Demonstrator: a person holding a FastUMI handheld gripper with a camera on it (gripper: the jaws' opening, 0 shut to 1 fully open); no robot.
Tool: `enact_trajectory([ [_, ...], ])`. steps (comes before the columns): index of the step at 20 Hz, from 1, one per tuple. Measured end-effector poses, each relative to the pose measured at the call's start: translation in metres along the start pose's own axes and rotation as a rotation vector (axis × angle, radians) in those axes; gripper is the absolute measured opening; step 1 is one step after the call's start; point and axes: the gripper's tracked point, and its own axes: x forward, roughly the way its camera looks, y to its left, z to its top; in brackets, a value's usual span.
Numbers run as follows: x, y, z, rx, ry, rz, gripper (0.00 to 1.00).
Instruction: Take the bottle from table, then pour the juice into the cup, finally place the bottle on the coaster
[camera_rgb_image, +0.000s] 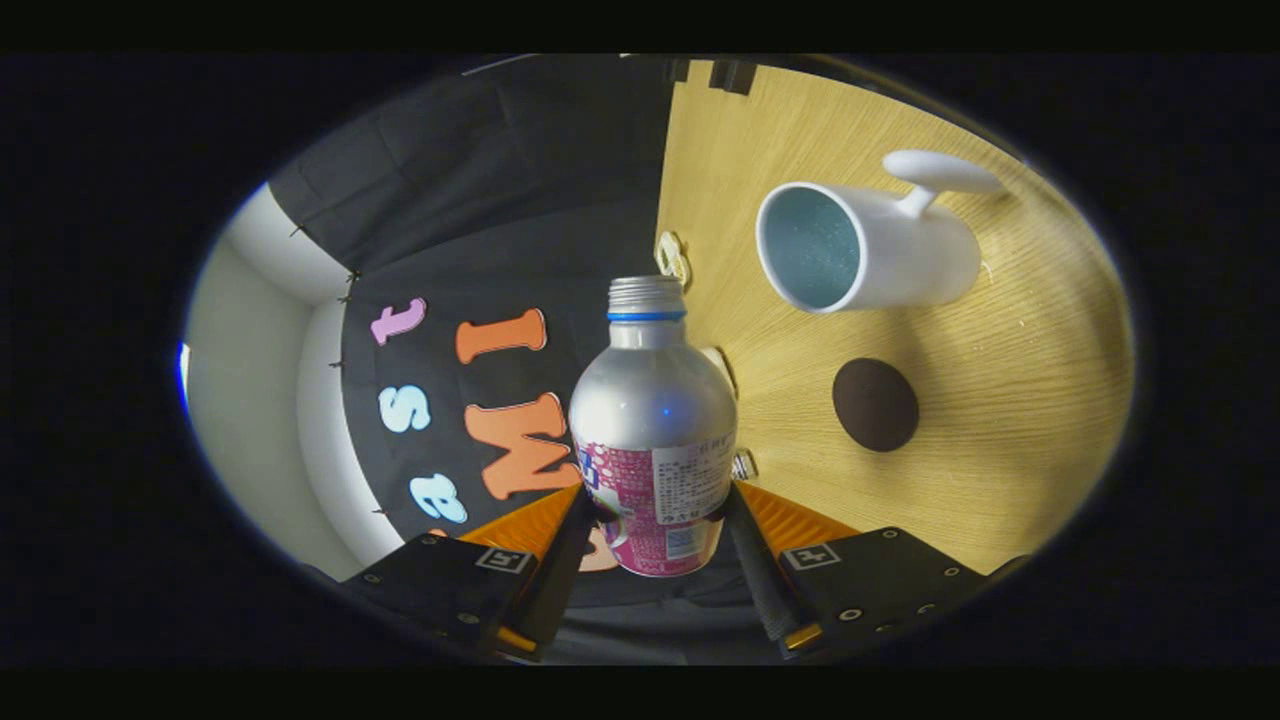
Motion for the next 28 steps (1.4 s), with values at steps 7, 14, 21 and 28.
enact_trajectory([
  [7, 0.000, 0.004, 0.001, 0.068, -0.012, -0.012, 0.76],
  [14, -0.001, 0.007, 0.005, 0.122, -0.024, -0.009, 0.76],
  [21, 0.001, 0.008, 0.008, 0.181, -0.029, -0.022, 0.76],
  [28, -0.002, 0.010, 0.011, 0.213, -0.037, -0.030, 0.76],
])
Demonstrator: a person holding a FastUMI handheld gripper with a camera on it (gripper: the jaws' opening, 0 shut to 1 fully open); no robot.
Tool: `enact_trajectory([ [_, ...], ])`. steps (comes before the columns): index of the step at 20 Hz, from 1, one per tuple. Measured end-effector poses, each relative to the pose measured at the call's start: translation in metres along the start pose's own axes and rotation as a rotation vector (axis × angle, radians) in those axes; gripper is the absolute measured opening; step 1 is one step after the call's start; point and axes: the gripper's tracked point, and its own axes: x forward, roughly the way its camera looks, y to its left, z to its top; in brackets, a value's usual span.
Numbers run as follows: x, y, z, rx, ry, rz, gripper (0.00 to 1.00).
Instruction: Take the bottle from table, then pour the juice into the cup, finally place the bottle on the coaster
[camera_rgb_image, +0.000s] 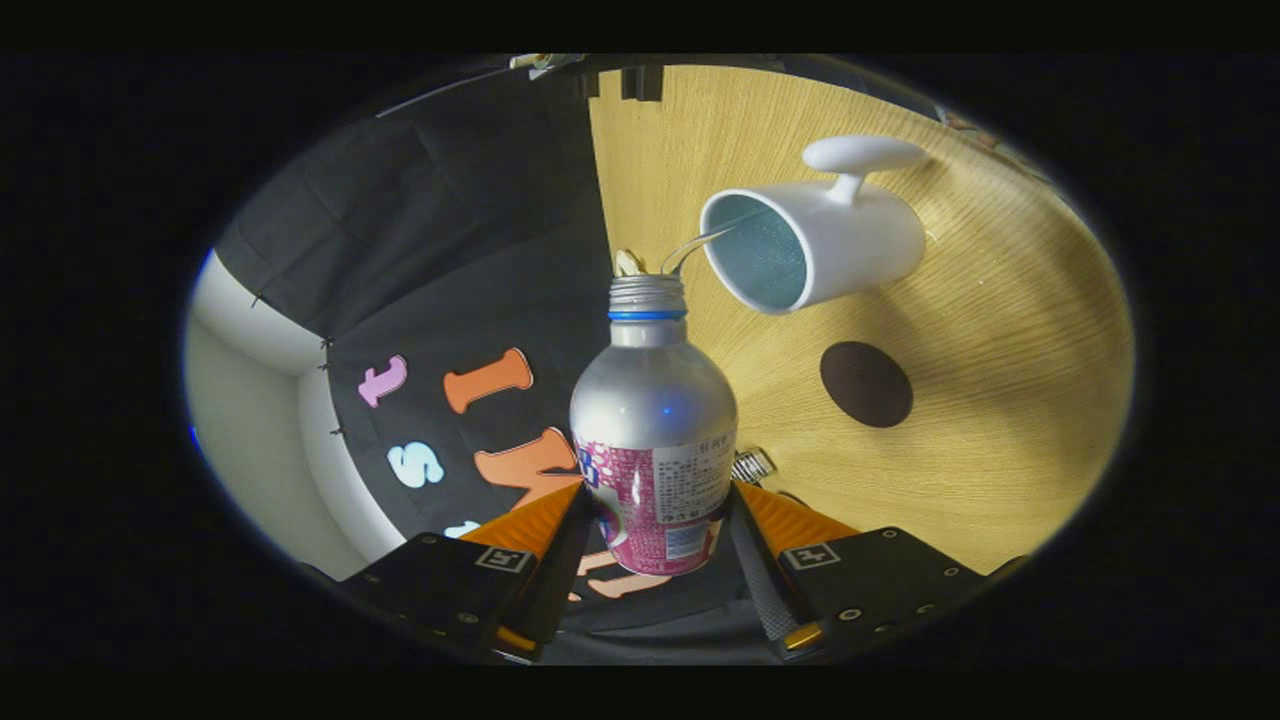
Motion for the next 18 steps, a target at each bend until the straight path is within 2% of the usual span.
enact_trajectory([
  [18, 0.0063, 0.0003, -0.0023, 0.072, -0.004, -0.012, 0.76],
])
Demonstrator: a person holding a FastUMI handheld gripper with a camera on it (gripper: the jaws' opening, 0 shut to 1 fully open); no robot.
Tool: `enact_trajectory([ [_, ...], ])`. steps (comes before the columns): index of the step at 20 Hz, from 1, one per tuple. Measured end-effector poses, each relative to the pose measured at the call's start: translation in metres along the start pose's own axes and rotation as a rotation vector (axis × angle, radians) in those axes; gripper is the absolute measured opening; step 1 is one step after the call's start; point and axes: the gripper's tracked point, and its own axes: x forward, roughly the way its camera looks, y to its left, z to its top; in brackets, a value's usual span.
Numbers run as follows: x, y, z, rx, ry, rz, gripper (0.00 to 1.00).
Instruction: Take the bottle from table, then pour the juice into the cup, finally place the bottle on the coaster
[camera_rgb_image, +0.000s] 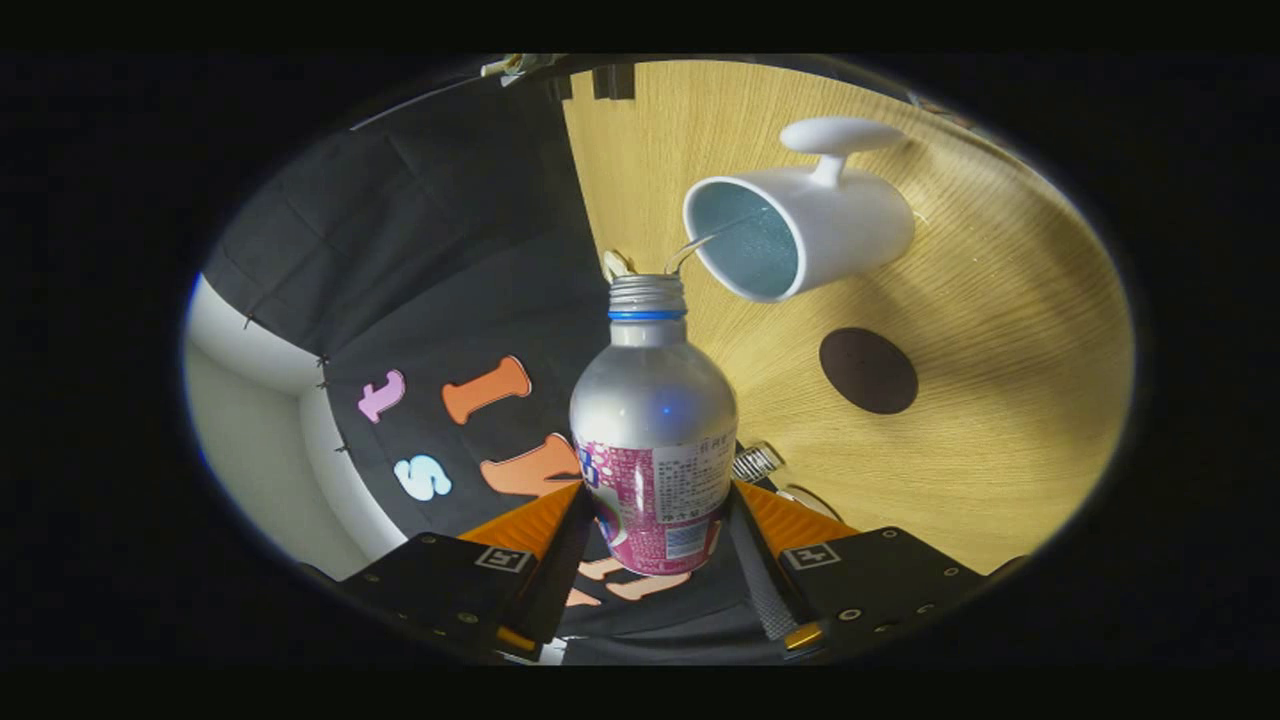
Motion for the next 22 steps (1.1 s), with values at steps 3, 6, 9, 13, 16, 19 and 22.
enact_trajectory([
  [3, 0.0001, -0.0017, 0.0011, 0.026, -0.002, 0.000, 0.76],
  [6, 0.0011, -0.0041, 0.0014, 0.030, -0.002, -0.015, 0.76],
  [9, 0.0008, -0.0016, 0.0020, 0.047, -0.004, -0.007, 0.76],
  [13, 0.0036, 0.0000, 0.0020, 0.071, -0.006, -0.003, 0.76],
  [16, 0.0038, 0.0015, 0.0013, 0.089, -0.016, -0.007, 0.76],
  [19, 0.0035, 0.0033, 0.0013, 0.113, -0.017, -0.005, 0.76],
  [22, 0.0051, 0.0012, 0.0041, 0.121, -0.030, -0.013, 0.76],
])
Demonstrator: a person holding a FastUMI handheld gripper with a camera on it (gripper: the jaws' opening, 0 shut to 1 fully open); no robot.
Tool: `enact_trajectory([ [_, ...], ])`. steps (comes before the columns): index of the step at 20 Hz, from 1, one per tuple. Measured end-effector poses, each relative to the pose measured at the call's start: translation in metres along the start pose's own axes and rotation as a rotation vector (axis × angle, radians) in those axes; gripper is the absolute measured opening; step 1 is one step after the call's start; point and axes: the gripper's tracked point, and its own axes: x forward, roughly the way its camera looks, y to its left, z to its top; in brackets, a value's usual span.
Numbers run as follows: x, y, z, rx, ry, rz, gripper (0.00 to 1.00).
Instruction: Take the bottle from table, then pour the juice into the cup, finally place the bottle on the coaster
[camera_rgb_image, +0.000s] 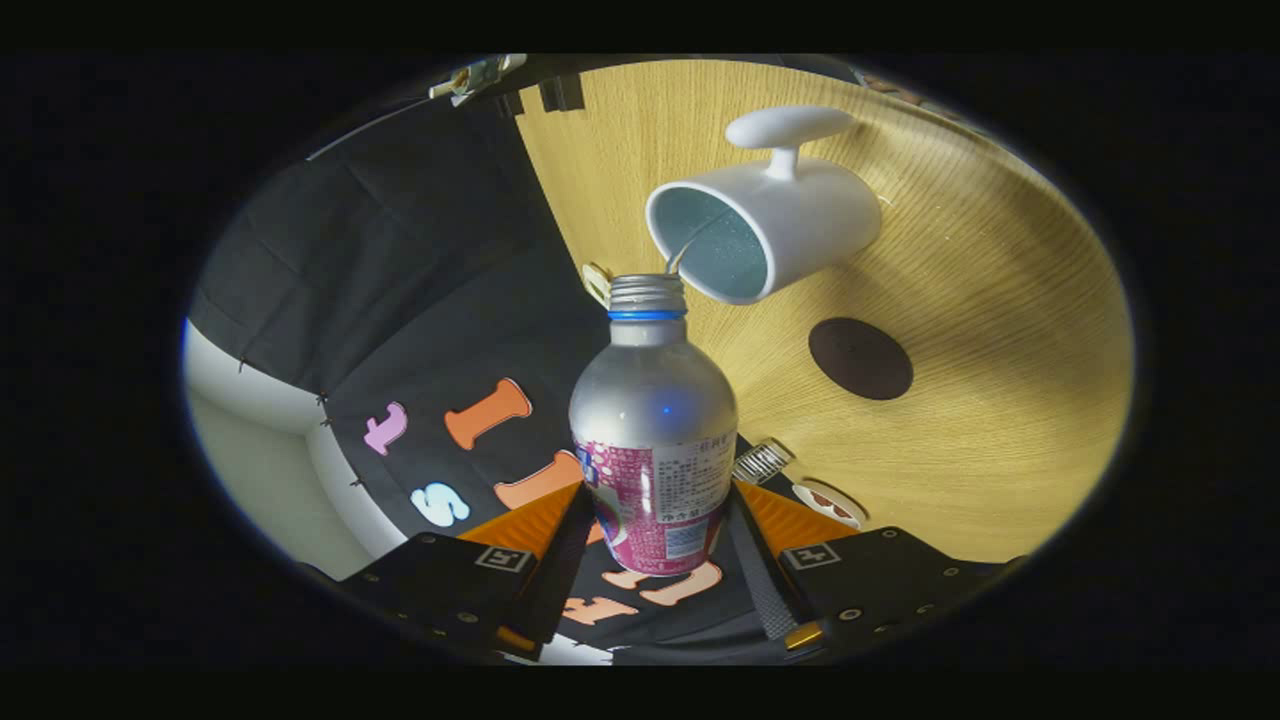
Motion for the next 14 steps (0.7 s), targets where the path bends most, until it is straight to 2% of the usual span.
enact_trajectory([
  [14, 0.0028, 0.0062, 0.0011, 0.077, -0.007, 0.017, 0.76],
])
